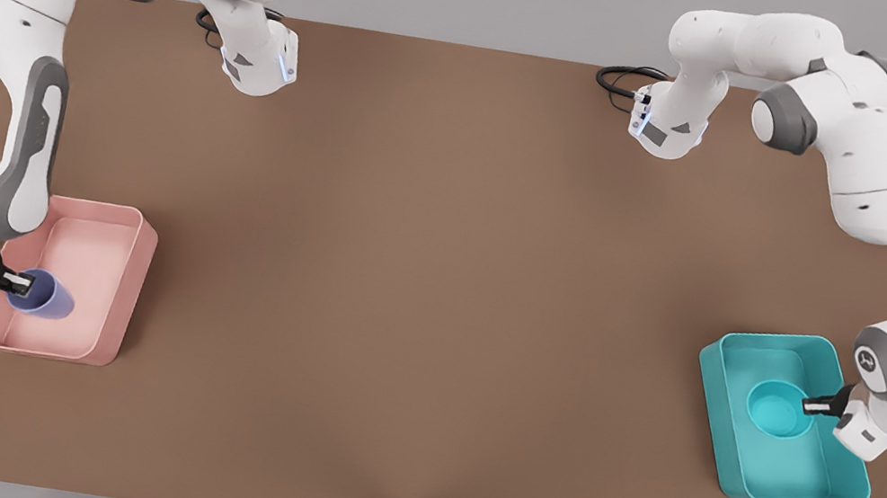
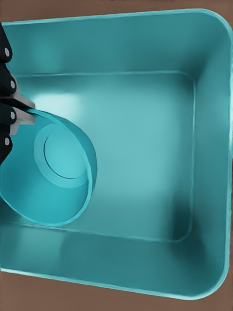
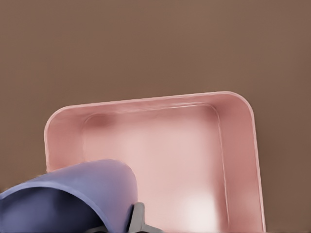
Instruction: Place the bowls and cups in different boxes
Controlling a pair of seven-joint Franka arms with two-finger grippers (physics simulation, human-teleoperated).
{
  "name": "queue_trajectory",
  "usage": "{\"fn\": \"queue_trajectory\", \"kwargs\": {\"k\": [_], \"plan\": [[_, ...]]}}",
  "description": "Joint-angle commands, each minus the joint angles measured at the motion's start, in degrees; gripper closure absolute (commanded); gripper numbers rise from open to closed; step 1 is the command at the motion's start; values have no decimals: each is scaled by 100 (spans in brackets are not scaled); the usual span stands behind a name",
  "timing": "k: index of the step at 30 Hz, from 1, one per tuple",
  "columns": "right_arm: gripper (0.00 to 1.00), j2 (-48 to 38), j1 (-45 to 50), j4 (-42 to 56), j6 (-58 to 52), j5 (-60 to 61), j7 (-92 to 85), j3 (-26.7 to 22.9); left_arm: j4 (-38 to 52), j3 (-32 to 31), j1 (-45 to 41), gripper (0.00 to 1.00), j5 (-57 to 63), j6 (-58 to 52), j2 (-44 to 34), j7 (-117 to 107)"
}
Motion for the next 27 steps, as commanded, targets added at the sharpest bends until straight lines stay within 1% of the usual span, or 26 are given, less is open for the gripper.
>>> {"fn": "queue_trajectory", "kwargs": {"k": [1,2,4,7,8,9,10,11,12,13,14,16,18,21,24,27], "plan": [[79,183,-61,38,-92,46,-2238,1,1,1,6,79,-29,498,24,-91],[79,280,-70,38,-4,73,-2238,1,1,1,15,58,-46,489,24,-91],[79,333,-97,38,23,126,-2220,1,10,1,6,0,-55,489,7,-91],[79,412,-70,38,93,99,-2185,10,1,-8,-55,0,-11,252,-476,-126],[79,412,-70,29,137,108,-2185,10,1,-8,-152,0,15,-177,-783,-205],[79,421,-70,3,172,126,-2176,10,-122,-17,-415,0,339,-828,-1346,-469],[79,508,-70,11,172,126,-2167,10,-377,-350,-705,0,691,-1198,-1891,-1100],[79,544,-70,20,172,126,-2150,10,-412,-930,-916,0,1184,-1769,-2313,-1497],[78,544,-70,11,155,126,-2115,18,-412,-1177,-1066,0,1202,-2059,-2577,-1498],[19,544,-79,3,154,126,-2123,27,-412,-1212,-1294,0,1210,-2226,-2788,-1471],[0,544,-97,3,154,108,-2167,27,-412,-1238,-1444,0,1219,-2376,-2938,-1445],[0,544,-97,3,154,108,-2176,36,-412,-1282,-1602,0,1439,-2516,-3157,-1462],[0,518,-79,-6,93,108,-2176,45,-412,-1546,-1594,0,1412,-2833,-3342,-1805],[0,-9,-62,11,-372,126,-2202,124,-307,-1634,-1558,0,1386,-2956,-3237,-1884],[0,-713,-70,108,-1462,196,-2369,142,-289,-1660,-1585,0,1369,-3422,-3281,-1867],[1,-985,167,872,-2912,222,-2064,150,-131,-1792,-1550,0,1377,-3879,-3289,-1884]]}}
